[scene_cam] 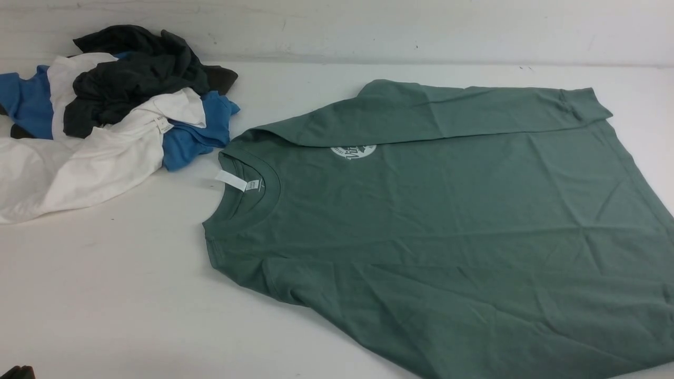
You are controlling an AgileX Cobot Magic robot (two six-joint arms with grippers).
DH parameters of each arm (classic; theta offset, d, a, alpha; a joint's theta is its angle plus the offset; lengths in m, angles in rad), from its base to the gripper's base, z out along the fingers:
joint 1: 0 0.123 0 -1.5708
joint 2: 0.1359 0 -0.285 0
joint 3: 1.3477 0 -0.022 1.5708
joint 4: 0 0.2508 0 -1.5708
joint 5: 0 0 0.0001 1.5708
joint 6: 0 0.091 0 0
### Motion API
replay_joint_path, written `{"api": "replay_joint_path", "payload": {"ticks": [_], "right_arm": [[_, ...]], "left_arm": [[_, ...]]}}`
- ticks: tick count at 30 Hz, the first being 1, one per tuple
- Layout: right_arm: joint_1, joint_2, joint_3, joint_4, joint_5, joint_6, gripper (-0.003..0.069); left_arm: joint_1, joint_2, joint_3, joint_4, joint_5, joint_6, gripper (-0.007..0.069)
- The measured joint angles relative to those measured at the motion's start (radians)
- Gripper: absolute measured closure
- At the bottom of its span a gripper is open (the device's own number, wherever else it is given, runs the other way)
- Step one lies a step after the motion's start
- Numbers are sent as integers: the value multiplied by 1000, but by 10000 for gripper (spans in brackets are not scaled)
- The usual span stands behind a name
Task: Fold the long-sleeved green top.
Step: Hold the cuff closest to the cuff with your right arm
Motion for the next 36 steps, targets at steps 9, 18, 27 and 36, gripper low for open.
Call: {"api": "replay_joint_path", "payload": {"ticks": [9, 18, 27, 36], "right_arm": [[0, 118, -2, -50, -100, -8, 333], [0, 178, -14, -35, -139, -33, 310], [0, 178, -93, -12, 25, -67, 639], [6, 22, -215, 10, 228, -71, 645]], "left_arm": [[0, 0, 0, -24, 1, 0, 628], [0, 0, 0, -24, 1, 0, 628], [0, 0, 0, -24, 1, 0, 628], [0, 0, 0, -24, 1, 0, 628]]}}
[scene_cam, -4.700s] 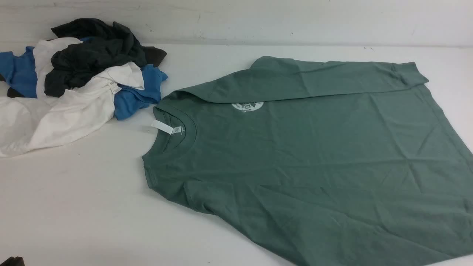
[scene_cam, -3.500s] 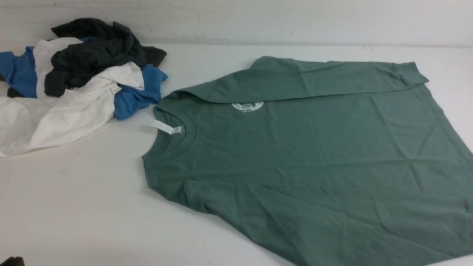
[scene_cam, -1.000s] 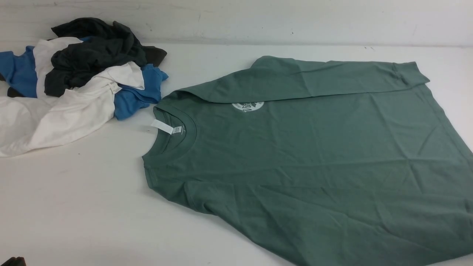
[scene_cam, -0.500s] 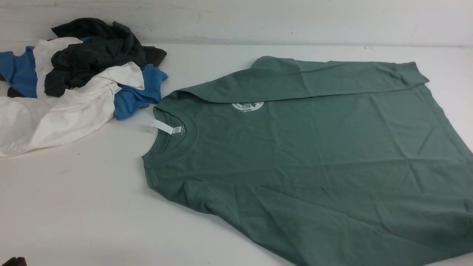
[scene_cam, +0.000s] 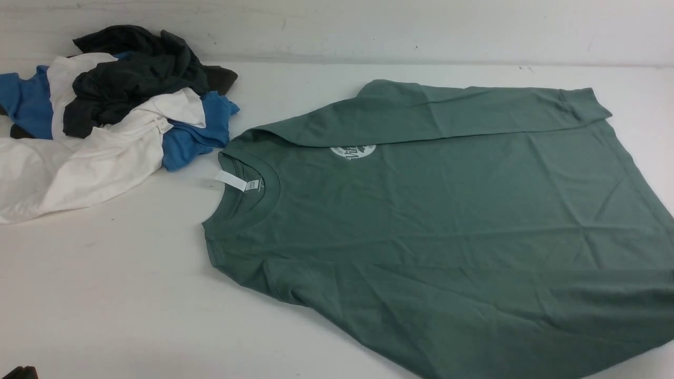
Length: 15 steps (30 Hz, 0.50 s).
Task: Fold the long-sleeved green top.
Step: Drag the cuff with your right arm and place it in the center of the right edge of the fabric
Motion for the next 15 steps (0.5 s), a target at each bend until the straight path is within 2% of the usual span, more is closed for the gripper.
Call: {"api": "replay_joint_path", "payload": {"ticks": [6, 15], "right_arm": [[96, -74, -179, 1, 43, -34, 645], [290, 15, -455, 16, -151, -81, 646]], "left_arm": [[0, 0, 0, 0, 0, 0, 628], [0, 0, 0, 0, 0, 0, 628]]}}
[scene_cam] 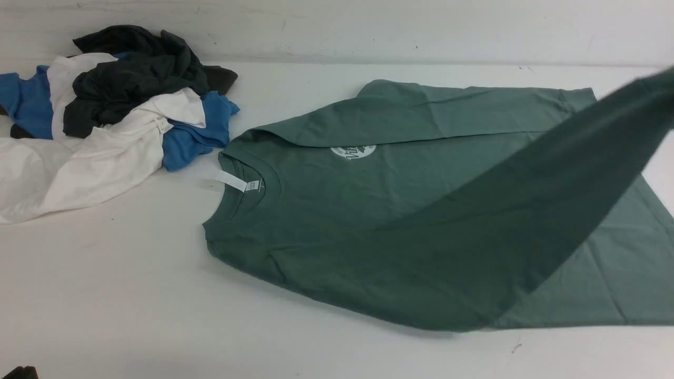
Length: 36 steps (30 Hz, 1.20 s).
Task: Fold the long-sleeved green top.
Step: Drag the cuff with your right arm and place it in the center of the right edge of the fabric, then hold the cuff with your right arm as far away from the cuff
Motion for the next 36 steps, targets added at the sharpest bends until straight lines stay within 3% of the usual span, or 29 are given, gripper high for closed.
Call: {"api": "replay_joint_path", "payload": {"ticks": [5, 12, 21, 26, 29, 31, 36], "right_arm": [[33, 119, -100, -1, -86, -1, 646], [34, 348, -121, -136, -184, 13, 617], [34, 496, -127, -316, -242, 222, 309], [34, 496, -219, -343, -149, 301, 243], [34, 496, -270, -344, -76, 310, 261], [34, 496, -314, -335, -17, 310, 319], [34, 496, -386, -303, 73, 310, 615]], "left_arm": [[0, 0, 0, 0, 0, 0, 628], [0, 0, 0, 0, 0, 0, 628], [0, 0, 0, 0, 0, 0, 628], [0, 0, 0, 0, 0, 0, 628], [0, 0, 0, 0, 0, 0, 628], [0, 0, 0, 0, 0, 0, 628], [0, 0, 0, 0, 0, 0, 628]]}}
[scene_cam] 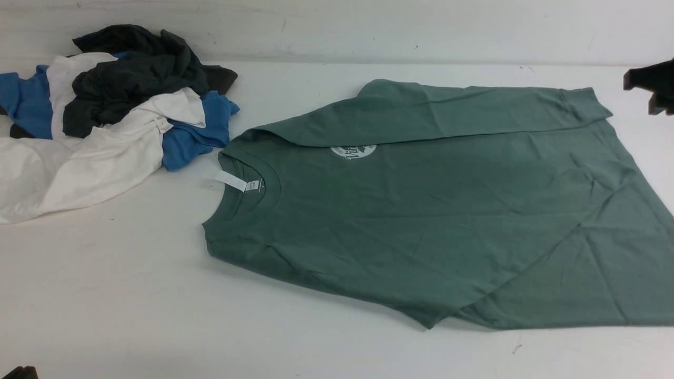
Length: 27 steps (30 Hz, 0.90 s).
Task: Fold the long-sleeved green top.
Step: Hold the cuff with your right arm as far away from the cuff
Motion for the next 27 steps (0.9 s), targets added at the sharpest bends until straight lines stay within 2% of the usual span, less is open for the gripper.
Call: {"api": "replay_joint_path", "payload": {"ticks": [4, 10, 13, 17, 22, 24, 27], "right_arm": [[-5, 24, -37, 44, 65, 1, 664], [-61, 211, -275, 199, 196, -28, 671], [-71, 312, -418, 208, 197, -34, 672], [-70, 441, -608, 221, 110, -34, 662], [-71, 555, -704, 271, -49, -34, 585], [-71, 618, -717, 288, -155, -34, 493], [-71, 669, -719, 291, -242, -33, 393]], "left_arm": [[0, 0, 0, -26, 0, -1, 628], [0, 0, 1, -206, 8, -1, 628], [0, 0, 1, -270, 18, 0, 628], [0, 0, 1, -292, 20, 3, 628], [0, 0, 1, -294, 20, 3, 628], [0, 0, 1, -294, 20, 3, 628], [0, 0, 1, -294, 20, 3, 628]]}}
